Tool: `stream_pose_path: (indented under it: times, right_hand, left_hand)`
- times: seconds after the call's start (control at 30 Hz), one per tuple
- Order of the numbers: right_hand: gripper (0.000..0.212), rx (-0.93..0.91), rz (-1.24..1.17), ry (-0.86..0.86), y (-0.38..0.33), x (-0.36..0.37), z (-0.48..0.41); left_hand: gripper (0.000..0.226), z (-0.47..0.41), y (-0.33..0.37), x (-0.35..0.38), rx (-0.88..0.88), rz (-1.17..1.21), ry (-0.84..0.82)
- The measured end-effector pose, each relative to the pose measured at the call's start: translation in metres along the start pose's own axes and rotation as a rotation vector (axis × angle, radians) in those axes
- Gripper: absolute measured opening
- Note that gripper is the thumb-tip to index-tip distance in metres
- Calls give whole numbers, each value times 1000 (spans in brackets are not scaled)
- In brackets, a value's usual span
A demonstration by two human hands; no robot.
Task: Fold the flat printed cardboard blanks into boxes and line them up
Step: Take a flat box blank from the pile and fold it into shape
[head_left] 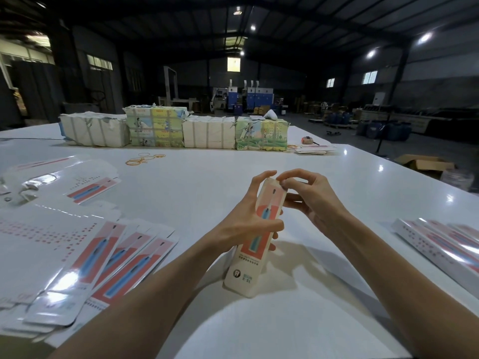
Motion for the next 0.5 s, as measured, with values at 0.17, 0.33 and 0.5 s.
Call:
stream_pose_path:
  times: [0.17, 0.33, 0.5]
  right_hand:
    - [18, -5, 1, -13, -3, 0, 1]
    - [16, 29, 3, -32, -3, 2, 4]
    - [17, 21, 19, -25, -3, 1, 5]
  left_hand:
    - [83, -2, -2, 0, -15, -14, 24]
    - [75, -3, -2, 0, -23, -18, 49]
    - [87, -2, -6, 1, -67, 39, 26]
Point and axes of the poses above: each hand's wrist, its own z-axis away from the middle knuckle, its own x-axis out of the palm, y = z × x, the point moved 4 cm from there along -z, towards the middle knuckle, and after that the axes turned 12 degrees about y, right-handed, at the moved point
